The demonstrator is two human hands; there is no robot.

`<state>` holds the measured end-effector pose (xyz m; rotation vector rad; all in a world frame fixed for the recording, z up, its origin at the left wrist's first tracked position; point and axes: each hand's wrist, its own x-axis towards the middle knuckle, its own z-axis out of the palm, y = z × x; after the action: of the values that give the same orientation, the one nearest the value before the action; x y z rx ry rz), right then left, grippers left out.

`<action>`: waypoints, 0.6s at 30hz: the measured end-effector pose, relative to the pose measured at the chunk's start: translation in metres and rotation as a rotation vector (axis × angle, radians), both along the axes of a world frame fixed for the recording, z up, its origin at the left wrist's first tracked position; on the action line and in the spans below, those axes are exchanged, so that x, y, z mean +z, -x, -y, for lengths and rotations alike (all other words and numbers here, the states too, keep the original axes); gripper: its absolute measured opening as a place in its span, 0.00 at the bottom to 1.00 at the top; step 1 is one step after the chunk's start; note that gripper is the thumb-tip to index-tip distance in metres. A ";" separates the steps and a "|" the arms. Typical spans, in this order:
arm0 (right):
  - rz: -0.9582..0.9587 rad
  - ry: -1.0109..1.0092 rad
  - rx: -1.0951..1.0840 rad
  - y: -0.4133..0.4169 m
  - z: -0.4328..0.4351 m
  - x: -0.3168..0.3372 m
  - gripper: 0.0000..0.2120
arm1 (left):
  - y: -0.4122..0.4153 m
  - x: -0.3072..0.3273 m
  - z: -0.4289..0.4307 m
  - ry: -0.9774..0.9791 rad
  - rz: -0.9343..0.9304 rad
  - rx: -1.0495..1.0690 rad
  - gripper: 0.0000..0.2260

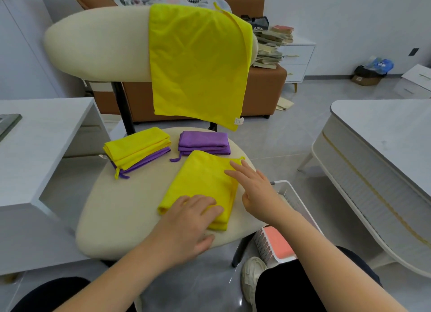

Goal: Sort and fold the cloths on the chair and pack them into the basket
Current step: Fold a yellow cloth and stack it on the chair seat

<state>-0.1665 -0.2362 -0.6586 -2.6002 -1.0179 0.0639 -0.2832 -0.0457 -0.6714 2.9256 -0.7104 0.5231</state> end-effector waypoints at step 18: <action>-0.029 -0.251 -0.042 -0.036 -0.003 -0.009 0.13 | -0.022 0.006 -0.050 0.128 -0.028 0.323 0.13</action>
<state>-0.1309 -0.2335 -0.6673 -2.3845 -0.8978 -0.0345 -0.2609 0.0041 -0.6655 2.9300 -0.1907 0.5287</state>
